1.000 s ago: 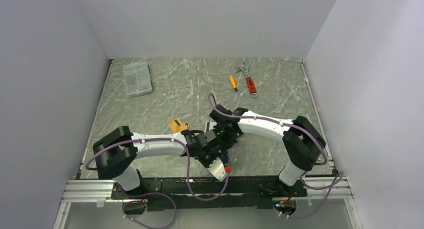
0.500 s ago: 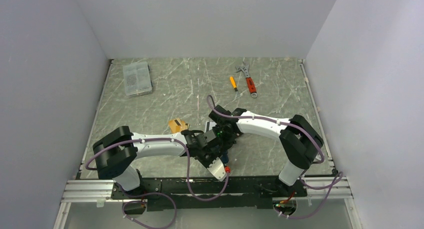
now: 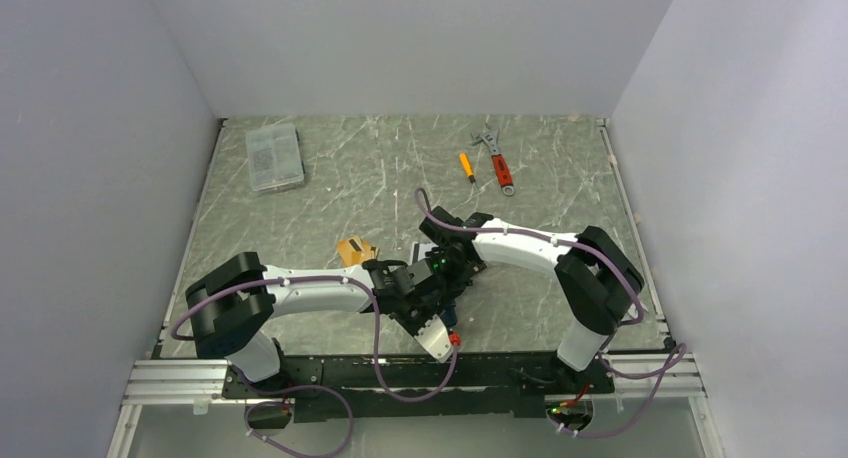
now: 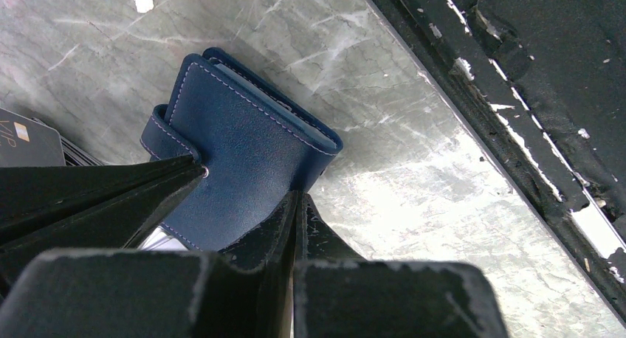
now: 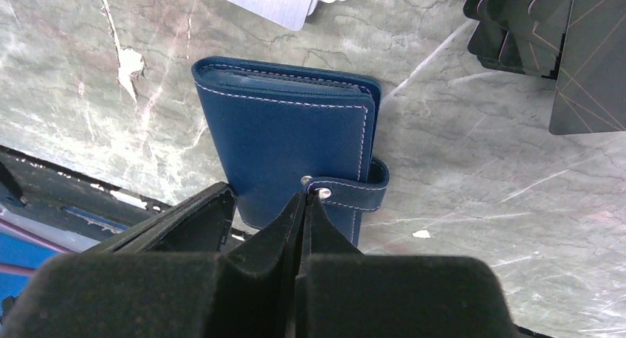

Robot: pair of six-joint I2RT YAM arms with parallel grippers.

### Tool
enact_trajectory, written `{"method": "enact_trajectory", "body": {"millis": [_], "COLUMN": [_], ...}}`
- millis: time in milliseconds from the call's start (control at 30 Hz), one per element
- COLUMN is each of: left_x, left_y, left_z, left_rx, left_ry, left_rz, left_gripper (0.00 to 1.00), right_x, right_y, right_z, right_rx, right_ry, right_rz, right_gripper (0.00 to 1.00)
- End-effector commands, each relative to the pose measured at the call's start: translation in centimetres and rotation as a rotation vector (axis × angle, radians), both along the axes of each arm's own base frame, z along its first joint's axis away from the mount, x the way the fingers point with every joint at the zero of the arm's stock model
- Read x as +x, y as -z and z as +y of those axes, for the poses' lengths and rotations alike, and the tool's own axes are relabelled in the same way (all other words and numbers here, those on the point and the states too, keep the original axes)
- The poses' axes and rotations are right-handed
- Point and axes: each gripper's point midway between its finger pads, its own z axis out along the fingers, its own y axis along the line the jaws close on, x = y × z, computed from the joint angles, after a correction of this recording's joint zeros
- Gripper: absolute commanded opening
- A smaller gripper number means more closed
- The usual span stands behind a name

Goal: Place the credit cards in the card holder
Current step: Close the card holder at the center of the board.

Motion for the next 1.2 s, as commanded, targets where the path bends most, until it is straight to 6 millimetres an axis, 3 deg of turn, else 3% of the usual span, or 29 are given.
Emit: {"method": "enact_trajectory", "body": {"millis": [0,867,1167], "left_x": [-0.3,-0.3,0.4], "left_y": [-0.6,-0.6,-1.8], "left_z": [-0.3,-0.1,-0.1], "left_rx": [-0.015,-0.016,-0.039], "left_ry": [0.023,0.021,-0.005], "left_rz": [0.0,-0.003,-0.015], "left_gripper": [0.06,0.06,0.06], "right_x": [0.0,-1.7,-1.0], "right_y": [2.6,5.8,5.1], "right_z": [-0.7,-2.1,-1.5], "right_rx": [-0.049,-0.197,0.0], "right_ry": [-0.007,-0.011,0.067], "right_rz": [0.008,0.036,0.08], "right_gripper": [0.0,0.0,0.0]}}
